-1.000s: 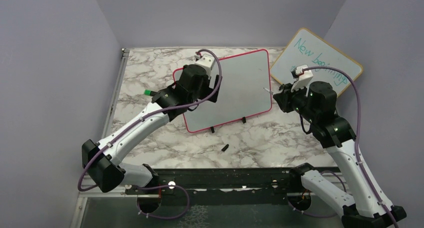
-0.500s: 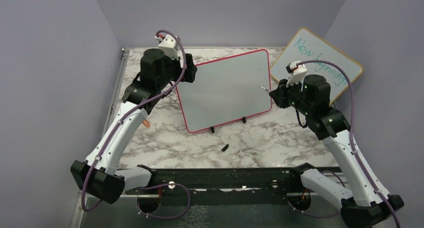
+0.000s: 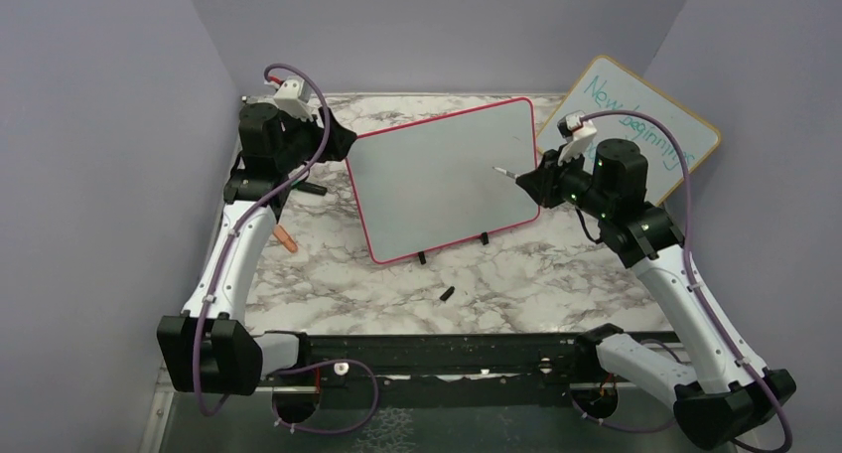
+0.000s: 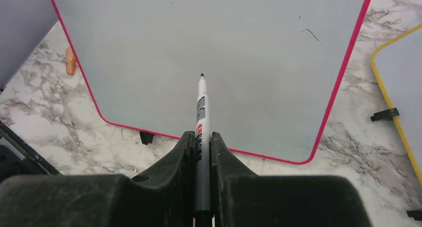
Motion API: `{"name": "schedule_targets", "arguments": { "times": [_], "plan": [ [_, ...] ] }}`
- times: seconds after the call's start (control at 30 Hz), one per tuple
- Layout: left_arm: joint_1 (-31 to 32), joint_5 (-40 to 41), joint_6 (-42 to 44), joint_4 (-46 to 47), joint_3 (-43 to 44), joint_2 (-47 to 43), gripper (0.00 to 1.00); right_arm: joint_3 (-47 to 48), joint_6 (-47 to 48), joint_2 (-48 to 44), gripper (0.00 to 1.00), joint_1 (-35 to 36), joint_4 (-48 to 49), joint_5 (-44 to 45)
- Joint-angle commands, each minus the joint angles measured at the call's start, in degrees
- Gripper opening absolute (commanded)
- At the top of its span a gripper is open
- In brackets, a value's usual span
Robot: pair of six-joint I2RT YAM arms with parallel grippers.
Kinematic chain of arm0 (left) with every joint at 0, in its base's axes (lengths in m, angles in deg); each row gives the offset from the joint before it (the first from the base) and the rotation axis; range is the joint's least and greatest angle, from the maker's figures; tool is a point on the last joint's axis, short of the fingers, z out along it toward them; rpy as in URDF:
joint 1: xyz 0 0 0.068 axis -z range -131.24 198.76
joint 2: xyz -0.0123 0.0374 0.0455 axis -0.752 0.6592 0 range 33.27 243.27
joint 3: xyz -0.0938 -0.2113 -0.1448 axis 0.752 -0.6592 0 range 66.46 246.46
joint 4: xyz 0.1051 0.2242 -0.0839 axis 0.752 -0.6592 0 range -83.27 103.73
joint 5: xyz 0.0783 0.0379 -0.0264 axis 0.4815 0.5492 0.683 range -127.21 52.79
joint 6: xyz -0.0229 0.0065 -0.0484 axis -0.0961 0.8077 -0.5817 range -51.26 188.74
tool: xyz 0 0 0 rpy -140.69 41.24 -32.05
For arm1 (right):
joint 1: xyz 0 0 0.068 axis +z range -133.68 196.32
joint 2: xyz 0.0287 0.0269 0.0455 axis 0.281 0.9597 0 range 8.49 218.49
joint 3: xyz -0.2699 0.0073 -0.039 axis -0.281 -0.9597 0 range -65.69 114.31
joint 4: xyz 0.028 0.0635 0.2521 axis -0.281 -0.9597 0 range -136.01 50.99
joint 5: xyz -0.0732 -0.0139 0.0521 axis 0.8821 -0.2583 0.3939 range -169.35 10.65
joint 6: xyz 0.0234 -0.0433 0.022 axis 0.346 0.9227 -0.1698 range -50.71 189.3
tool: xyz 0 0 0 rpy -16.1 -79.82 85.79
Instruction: Write a sentence on the whiteboard
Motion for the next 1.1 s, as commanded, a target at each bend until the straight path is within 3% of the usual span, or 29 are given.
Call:
{"name": "schedule_targets", "arguments": {
  "times": [0.0,0.33,0.43,0.67,0.77,1.0,1.07],
  "plan": [
    [-3.4,-13.1,-1.2,8.1,-2.5,1.5,0.64,1.9,-0.9,0.6,0.01,0.5,3.9,-3.6],
    [-9.1,-33.2,-8.8,21.7,-5.4,8.7,0.46,3.0,-0.8,2.9,0.01,1.7,5.5,-6.2],
    [-9.0,-36.7,-10.8,25.9,-6.8,9.8,0.41,2.9,-0.7,2.9,0.01,1.8,6.3,-6.9],
    [-8.9,-40.3,-9.3,26.6,-6.7,12.8,0.4,3.1,-0.6,3.8,0.01,2.2,7.0,-8.2],
    [-8.4,-41.9,-9.1,26.9,-6.2,14.3,0.32,3.1,-0.5,3.8,0.01,2.7,7.5,-8.4],
    [-7.9,-46.2,-7.4,27.3,-6.3,15.3,0.0,3.4,0.3,5.1,0.01,5.3,7.7,-7.6],
    [-7.9,-47.3,-7.3,27.4,-6.5,15.3,0.0,3.7,0.6,5.4,0.01,6.5,7.5,-6.7]
  ]
}}
